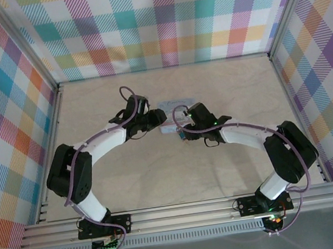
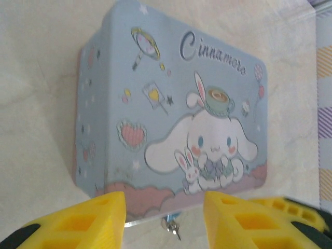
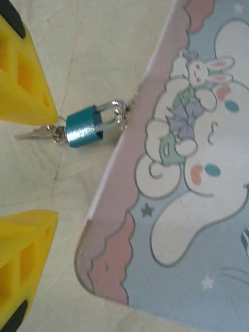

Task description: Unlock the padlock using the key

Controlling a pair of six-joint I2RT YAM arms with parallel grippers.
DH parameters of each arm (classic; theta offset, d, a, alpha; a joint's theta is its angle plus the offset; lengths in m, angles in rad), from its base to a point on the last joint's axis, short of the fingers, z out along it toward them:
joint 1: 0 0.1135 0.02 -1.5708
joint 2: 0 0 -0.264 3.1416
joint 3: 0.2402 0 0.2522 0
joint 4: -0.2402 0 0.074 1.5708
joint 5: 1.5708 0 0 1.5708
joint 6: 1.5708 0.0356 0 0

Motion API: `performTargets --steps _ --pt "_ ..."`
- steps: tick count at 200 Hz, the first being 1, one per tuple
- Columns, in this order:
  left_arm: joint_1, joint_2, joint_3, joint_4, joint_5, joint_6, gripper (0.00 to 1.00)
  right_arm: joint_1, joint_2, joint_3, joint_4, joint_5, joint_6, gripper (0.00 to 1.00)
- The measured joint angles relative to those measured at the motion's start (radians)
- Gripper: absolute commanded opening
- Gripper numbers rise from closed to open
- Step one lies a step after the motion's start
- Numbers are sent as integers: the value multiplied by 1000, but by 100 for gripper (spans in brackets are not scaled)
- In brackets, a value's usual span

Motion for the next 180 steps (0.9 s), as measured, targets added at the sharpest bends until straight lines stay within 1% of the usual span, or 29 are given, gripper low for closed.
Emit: performTargets --steps 35,56,99,144,180 --pt "17 109 103 -46 -41 20 43 34 5 -31 0 0 21 48" --pt "20 158 134 -69 -51 33 42 48 20 -33 2 0 31 50" --pt "20 173 142 -74 -50 33 41 76 84 -22 11 29 47 50" --pt "20 173 136 -60 -44 33 40 124 174 56 5 134 72 48" --pt "20 173 135 -56 -40 33 40 164 216 140 -32 235 97 44"
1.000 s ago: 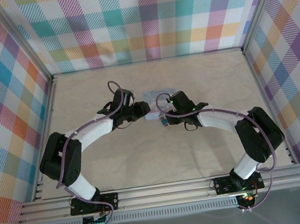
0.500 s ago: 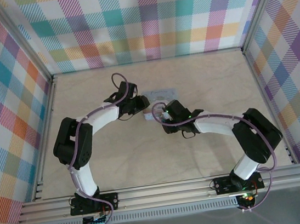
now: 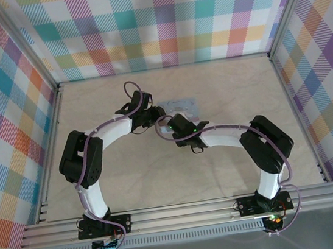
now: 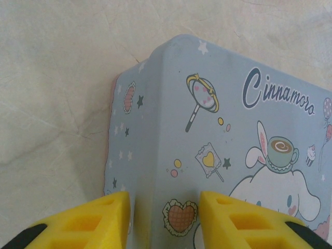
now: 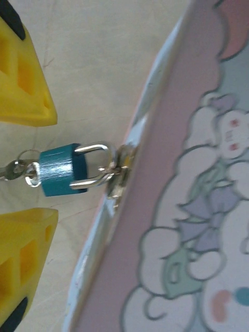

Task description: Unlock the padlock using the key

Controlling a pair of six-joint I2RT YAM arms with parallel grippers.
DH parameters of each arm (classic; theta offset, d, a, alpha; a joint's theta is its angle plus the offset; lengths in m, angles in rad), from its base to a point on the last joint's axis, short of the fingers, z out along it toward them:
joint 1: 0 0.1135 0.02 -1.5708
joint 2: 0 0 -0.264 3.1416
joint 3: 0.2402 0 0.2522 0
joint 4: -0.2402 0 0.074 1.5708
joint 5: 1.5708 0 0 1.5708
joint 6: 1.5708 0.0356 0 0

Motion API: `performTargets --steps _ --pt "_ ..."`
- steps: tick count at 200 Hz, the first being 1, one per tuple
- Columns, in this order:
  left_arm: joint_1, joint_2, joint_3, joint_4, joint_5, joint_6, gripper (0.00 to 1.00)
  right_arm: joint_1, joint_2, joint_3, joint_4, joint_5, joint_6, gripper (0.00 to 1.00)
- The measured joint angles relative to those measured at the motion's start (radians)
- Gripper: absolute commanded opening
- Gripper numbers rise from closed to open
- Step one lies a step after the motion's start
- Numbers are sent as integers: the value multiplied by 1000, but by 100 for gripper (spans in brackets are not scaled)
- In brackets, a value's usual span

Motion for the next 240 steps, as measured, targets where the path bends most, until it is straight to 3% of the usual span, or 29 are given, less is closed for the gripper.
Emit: performTargets --steps 78,145,223,240 --pt "0 0 -2 4 4 0 40 34 93 82 -116 132 67 39" --pt "0 0 -4 8 10 0 39 60 116 116 -148 177 84 41" --pt "1 0 -5 11 16 0 39 60 175 154 -151 198 82 37" --pt "3 0 -6 12 19 -1 38 61 184 166 -151 203 80 33"
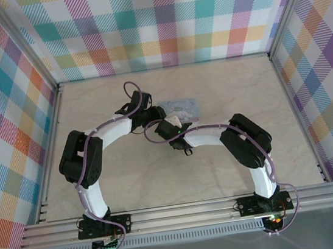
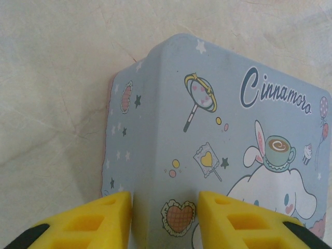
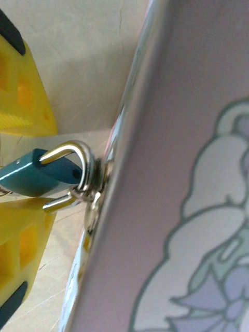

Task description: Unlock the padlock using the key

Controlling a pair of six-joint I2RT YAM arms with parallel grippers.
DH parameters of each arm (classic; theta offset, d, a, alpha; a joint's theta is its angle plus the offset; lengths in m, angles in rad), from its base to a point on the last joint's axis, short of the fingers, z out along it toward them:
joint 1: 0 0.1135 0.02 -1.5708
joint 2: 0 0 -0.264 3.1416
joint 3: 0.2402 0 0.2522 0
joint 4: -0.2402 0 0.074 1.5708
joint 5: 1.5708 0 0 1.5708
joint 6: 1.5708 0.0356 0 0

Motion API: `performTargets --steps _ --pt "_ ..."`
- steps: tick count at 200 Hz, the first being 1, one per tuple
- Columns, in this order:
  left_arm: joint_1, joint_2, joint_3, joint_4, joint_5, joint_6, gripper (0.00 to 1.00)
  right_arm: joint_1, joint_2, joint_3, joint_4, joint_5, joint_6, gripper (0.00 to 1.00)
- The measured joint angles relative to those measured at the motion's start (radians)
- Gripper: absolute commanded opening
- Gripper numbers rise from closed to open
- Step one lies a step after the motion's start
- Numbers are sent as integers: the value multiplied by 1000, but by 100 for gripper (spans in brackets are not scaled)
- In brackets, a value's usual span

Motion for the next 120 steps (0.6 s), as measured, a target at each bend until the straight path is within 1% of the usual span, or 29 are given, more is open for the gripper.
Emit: performTargets --steps 39,46,61,85,95,111,120 --pt "0 0 -1 3 1 0 38 3 3 2 -1 3 1 30" --pt "0 0 -1 3 1 0 38 3 3 2 -1 3 0 27" --pt "0 0 -1 3 1 0 38 3 3 0 -1 5 1 24" --pt "0 0 -1 3 2 0 38 3 -1 -11 4 5 1 23" --pt "0 0 -2 3 3 0 38 3 -7 -19 5 7 0 20" --pt "1 0 -4 8 6 0 38 3 -19 -34 5 8 0 20" --pt "1 0 -5 11 8 0 38 3 -23 -39 4 8 -2 17"
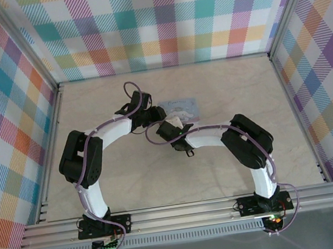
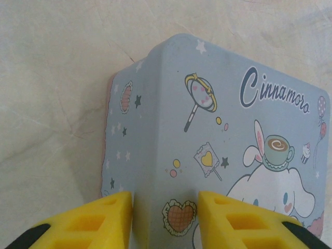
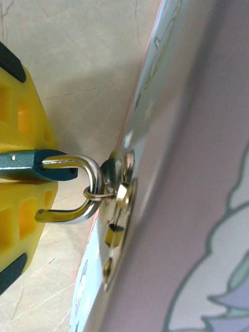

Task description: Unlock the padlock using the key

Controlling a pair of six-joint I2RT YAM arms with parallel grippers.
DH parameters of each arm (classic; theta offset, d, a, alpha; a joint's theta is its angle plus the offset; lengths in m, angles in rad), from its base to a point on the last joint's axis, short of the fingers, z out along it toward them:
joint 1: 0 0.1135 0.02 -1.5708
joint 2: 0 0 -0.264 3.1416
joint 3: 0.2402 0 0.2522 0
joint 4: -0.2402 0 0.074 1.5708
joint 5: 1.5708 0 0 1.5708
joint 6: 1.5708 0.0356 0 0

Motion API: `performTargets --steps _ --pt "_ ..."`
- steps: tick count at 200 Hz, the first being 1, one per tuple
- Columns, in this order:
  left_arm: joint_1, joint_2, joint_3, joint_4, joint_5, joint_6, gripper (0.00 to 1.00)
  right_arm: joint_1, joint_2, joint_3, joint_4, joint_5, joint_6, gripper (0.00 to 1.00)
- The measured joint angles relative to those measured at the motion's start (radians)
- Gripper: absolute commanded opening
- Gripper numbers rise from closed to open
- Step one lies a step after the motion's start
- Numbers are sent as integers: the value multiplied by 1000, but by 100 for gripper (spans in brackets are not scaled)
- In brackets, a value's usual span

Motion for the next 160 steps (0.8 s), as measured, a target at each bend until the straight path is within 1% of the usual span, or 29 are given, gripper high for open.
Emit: performTargets --steps 14,25,72,128,160 --pt "0 0 0 3 2 0 38 0 -4 -5 1 0 -8 15" --pt "0 0 -1 3 4 0 38 0 -6 -9 5 0 -11 11" --pt "0 0 -1 3 8 0 38 0 -27 -27 17 -24 -45 9" --pt "0 0 -1 3 8 1 38 -3 -98 -60 33 -131 -185 5" --pt "0 0 -1 3 8 0 38 -13 -101 -61 37 -198 -265 7"
